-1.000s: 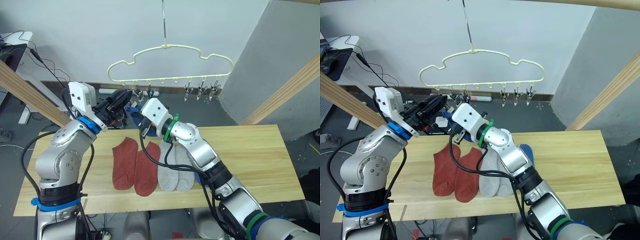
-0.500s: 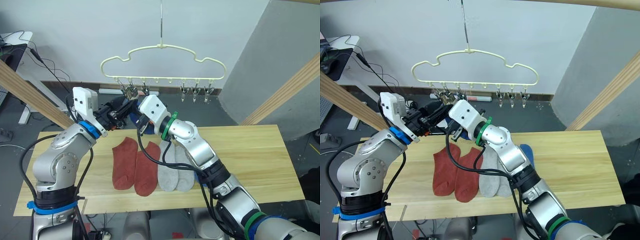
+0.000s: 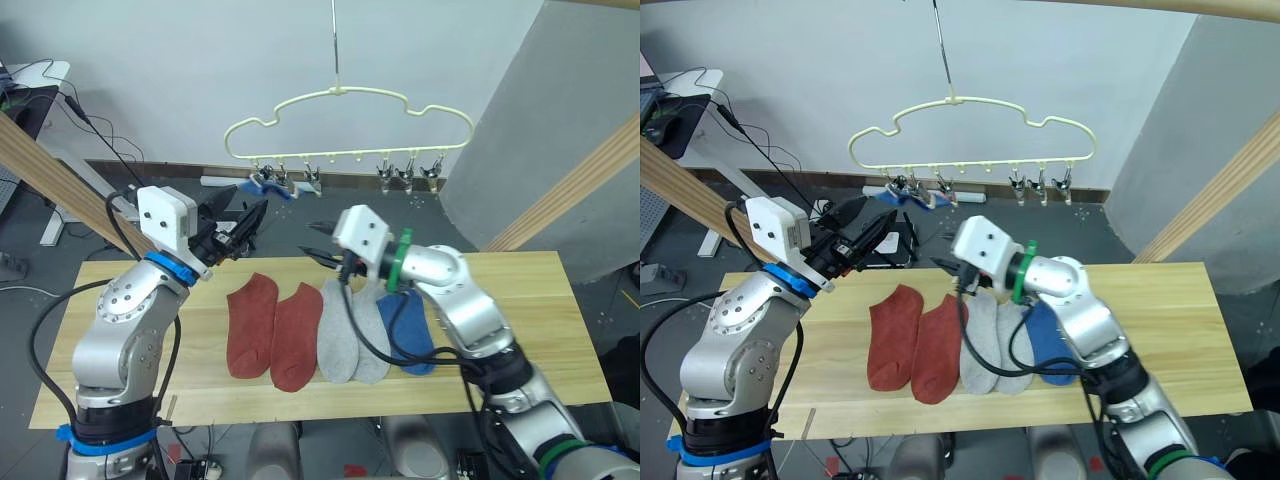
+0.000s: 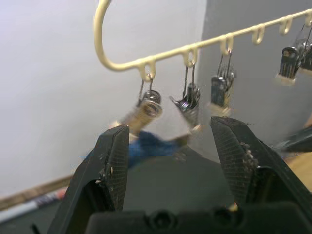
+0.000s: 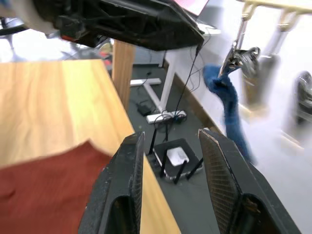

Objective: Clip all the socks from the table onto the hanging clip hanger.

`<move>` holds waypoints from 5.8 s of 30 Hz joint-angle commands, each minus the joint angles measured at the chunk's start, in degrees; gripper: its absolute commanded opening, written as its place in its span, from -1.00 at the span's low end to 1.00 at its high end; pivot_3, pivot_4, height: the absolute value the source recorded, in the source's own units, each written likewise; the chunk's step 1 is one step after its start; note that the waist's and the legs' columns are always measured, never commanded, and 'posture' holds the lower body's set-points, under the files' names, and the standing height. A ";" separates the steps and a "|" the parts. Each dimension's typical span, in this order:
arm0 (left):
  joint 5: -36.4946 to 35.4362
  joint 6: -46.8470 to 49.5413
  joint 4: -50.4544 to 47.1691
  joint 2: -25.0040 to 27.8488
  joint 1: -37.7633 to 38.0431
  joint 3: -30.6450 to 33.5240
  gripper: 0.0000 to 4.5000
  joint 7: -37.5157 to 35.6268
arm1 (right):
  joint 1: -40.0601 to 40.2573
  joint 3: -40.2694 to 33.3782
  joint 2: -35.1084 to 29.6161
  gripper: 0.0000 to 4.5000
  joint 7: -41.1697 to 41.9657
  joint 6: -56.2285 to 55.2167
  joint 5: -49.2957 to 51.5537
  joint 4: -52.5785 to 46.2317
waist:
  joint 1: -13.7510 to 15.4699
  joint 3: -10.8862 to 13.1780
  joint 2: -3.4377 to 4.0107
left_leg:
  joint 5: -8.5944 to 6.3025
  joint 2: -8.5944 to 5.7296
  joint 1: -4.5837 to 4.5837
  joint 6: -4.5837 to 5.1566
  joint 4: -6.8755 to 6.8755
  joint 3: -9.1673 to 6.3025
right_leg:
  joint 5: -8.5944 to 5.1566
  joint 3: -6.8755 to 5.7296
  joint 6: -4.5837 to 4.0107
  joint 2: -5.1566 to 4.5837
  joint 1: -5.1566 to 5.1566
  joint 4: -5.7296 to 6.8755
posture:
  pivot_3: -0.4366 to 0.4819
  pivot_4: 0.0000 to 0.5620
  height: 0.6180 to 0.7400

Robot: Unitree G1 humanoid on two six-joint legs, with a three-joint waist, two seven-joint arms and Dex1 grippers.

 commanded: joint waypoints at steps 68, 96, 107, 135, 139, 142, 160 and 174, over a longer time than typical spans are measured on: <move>17.45 -25.27 19.56 -14.71 -11.61 -7.60 -0.18 10.44 | 4.74 -15.21 -13.03 -0.18 -3.88 11.84 21.98 -17.70 | -1.74 0.04 -0.04 | 0.00 -0.01 0.00 0.02 0.03 0.06 | -0.01 0.05 0.01 0.04 0.07 -0.06 | -0.58 0.25 0.88; 17.78 -19.59 13.55 -11.68 -9.31 -8.52 -0.96 8.52 | 20.26 -5.46 -11.39 1.00 -16.90 3.68 0.76 0.19 | -1.78 0.05 -0.05 | 0.01 -0.01 0.06 0.01 0.02 0.09 | -0.02 0.10 0.03 0.06 0.08 -0.05 | -0.51 0.25 0.88; 17.53 -18.28 13.07 -11.76 -8.75 -8.78 -0.96 7.17 | 20.58 -5.27 -4.86 1.00 -20.33 -2.87 -3.56 19.13 | -1.75 0.05 -0.05 | 0.01 -0.01 0.06 0.01 0.01 0.11 | -0.02 0.13 0.03 0.05 0.08 -0.07 | -0.49 0.25 0.88; 14.47 -15.79 11.44 -9.07 -7.16 -6.50 -0.96 4.91 | 25.52 -9.70 -10.52 -1.00 -8.95 4.78 3.79 -1.44 | -1.70 0.06 -0.04 | 0.00 -0.01 0.16 0.01 0.03 0.08 | -0.03 0.10 0.06 0.06 0.23 -0.07 | -0.49 0.25 0.88; 13.72 -14.93 11.07 -8.28 -7.29 -6.21 -0.96 4.39 | 24.27 -10.24 -11.60 -1.00 -6.08 8.28 7.41 -6.13 | -1.74 0.06 -0.04 | 0.00 -0.01 0.16 0.01 0.02 0.08 | -0.03 0.12 0.06 0.06 0.23 -0.08 | -0.49 0.25 0.88; 13.50 -14.77 11.03 -8.00 -7.32 -6.26 -0.96 4.30 | 24.76 -11.19 -11.98 -1.00 -5.75 9.11 8.62 -5.36 | -1.66 0.06 -0.04 | 0.00 -0.01 0.15 0.01 0.02 0.07 | -0.03 0.09 0.06 0.06 0.24 -0.09 | -0.49 0.25 0.88; 14.01 -14.67 10.93 -7.62 -6.69 -6.64 -0.96 3.96 | 25.25 -8.97 -9.85 -0.09 -11.88 3.41 1.50 3.88 | -1.72 0.06 -0.04 | 0.00 -0.01 0.15 0.01 0.02 0.09 | -0.02 0.12 0.06 0.06 0.22 -0.10 | -0.48 0.24 0.88; 14.36 -14.93 11.07 -7.84 -6.21 -7.13 -0.96 4.18 | 24.72 -10.98 -7.21 0.93 -15.65 2.78 0.64 11.58 | -1.74 0.06 -0.04 | 0.00 -0.01 0.16 0.01 0.02 0.09 | -0.02 0.13 0.05 0.06 0.22 -0.08 | -0.48 0.25 0.88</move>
